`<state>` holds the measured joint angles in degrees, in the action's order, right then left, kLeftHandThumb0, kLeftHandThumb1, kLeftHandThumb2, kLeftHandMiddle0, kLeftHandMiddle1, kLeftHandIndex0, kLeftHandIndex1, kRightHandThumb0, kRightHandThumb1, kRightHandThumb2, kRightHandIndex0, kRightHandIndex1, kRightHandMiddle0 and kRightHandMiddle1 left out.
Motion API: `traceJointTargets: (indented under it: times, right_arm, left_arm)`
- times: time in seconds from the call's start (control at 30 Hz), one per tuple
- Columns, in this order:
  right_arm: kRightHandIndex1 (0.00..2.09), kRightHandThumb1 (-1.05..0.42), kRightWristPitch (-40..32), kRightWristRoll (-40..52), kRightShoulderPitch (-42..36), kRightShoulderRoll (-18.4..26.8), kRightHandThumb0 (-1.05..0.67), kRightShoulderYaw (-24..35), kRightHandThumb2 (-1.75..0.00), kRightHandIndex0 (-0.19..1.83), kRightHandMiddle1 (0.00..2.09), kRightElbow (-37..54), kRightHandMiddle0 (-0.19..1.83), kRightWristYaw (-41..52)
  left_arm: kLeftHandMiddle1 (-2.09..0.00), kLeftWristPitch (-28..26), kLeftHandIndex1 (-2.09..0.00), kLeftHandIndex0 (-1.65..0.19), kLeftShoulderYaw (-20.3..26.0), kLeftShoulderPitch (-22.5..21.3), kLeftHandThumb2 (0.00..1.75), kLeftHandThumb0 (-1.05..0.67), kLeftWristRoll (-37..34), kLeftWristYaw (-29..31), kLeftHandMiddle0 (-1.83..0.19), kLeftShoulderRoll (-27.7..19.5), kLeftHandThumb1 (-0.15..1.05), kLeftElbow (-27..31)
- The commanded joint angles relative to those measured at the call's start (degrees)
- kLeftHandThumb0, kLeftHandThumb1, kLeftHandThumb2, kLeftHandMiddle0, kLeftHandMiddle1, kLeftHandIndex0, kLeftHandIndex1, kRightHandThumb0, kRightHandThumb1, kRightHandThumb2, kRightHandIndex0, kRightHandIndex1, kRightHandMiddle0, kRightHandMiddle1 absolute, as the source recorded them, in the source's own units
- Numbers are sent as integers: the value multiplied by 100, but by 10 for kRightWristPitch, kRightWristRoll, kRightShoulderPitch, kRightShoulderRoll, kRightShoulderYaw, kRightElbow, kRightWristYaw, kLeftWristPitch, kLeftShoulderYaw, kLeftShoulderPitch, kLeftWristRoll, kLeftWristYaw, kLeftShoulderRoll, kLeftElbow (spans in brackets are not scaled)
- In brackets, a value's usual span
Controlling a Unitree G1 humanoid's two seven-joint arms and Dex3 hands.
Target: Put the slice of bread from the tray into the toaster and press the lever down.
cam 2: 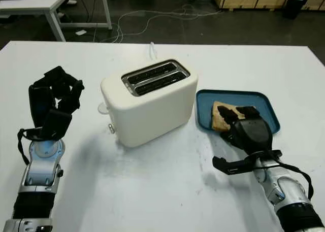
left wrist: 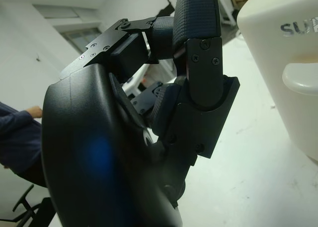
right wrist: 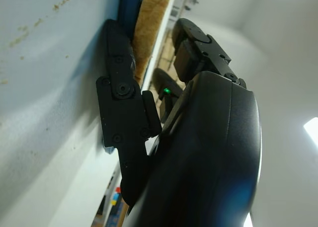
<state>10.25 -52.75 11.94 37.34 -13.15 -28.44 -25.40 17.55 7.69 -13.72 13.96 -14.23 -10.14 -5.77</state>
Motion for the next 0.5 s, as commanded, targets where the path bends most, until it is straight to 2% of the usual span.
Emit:
traceJointTargets:
  times: [0.0, 0.03, 0.07, 0.1, 0.13, 0.2, 0.33, 0.47]
  right_arm:
    - [124, -92, 12, -14, 17, 10, -36, -15, -17, 25, 18, -21, 62, -27]
    - [134, -92, 13, -15, 20, 13, -37, -22, -18, 25, 22, -26, 63, -33]
    - [154, -92, 12, -15, 22, 16, -38, -27, -20, 29, 56, -27, 55, -35]
    - [166, -92, 12, -18, 23, 19, -39, -32, -21, 40, 105, -27, 41, -43]
    - [170, -92, 12, -20, 23, 22, -40, -35, -21, 49, 133, -24, 35, -47]
    - [174, -92, 15, -26, 22, 28, -43, -43, -27, 80, 166, -22, 41, -66]
    - [174, -92, 15, -31, 19, 34, -47, -50, -31, 111, 174, -13, 54, -83]
    - [175, -92, 5, -34, 13, 40, -49, -50, -39, 116, 175, 13, 55, -81]
  left_arm:
    - [-161, 5, -146, -97, -2, -2, 52, -81, -5, 2, -122, 1, 84, 6]
    - [-161, 6, -146, -97, -2, -1, 52, -81, -4, 1, -122, 1, 85, 6]
    - [-161, 8, -146, -97, -2, -1, 52, -81, -2, -1, -122, 0, 85, 5]
    - [-162, 8, -146, -97, -2, -1, 51, -81, 1, -3, -122, -1, 85, 5]
    - [-162, 8, -146, -97, -2, -1, 51, -81, 2, -3, -122, -1, 86, 5]
    - [-162, 8, -146, -97, -1, -1, 50, -81, -2, -2, -123, 0, 85, 5]
    - [-162, 9, -146, -98, -1, 0, 50, -81, -1, -4, -123, 1, 85, 4]
    - [-163, 9, -147, -98, -2, 0, 51, -81, 4, -6, -124, 0, 85, 4]
